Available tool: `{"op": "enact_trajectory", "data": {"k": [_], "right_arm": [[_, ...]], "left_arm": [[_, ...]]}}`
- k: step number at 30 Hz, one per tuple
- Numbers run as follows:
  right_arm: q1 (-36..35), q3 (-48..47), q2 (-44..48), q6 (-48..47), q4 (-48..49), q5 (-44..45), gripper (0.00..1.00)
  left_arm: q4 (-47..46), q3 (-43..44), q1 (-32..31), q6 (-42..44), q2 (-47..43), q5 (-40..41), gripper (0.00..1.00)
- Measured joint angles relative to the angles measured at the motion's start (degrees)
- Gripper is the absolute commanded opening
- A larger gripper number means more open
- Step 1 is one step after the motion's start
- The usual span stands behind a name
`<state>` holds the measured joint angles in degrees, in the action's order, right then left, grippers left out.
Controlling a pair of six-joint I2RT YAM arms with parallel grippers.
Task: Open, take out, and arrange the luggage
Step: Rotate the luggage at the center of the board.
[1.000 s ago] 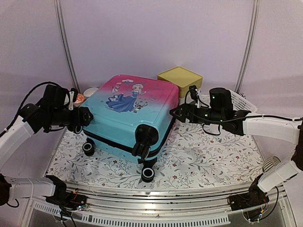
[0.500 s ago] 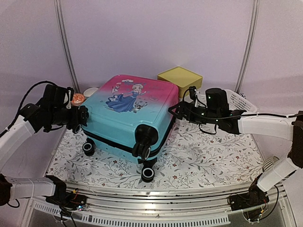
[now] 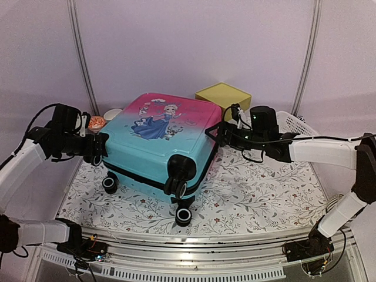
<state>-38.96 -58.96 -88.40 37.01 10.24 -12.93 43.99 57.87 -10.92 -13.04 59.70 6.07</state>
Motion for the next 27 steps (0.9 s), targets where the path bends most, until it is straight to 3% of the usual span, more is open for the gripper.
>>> {"op": "enact_trajectory", "data": {"k": [6,16,18,21,27], "right_arm": [[0.0,-6.49,-7.04,1.53,0.15,-2.29,0.99],[2.89,-21.35,-17.38,2.91,-9.79,-6.95,0.99],[3.54,-23.8,-19.1,2.78,-10.99,-8.37,0.99],[4.2,-26.95,-21.53,2.12,-11.58,-9.94,0.99],[4.48,-31.71,-24.9,-2.25,-11.91,-8.7,0.99]], "left_arm": [[-0.07,-0.2,1.86,2.38,1.18,-6.16,0.85],[0.42,-4.22,3.43,1.6,-1.73,-13.44,0.85],[1.18,-5.51,1.07,-0.17,-4.0,-11.89,0.85],[4.44,-8.02,-7.17,-3.5,-6.19,-17.14,0.86],[8.85,-9.25,-15.41,-10.16,-9.55,-27.74,0.86]]}}
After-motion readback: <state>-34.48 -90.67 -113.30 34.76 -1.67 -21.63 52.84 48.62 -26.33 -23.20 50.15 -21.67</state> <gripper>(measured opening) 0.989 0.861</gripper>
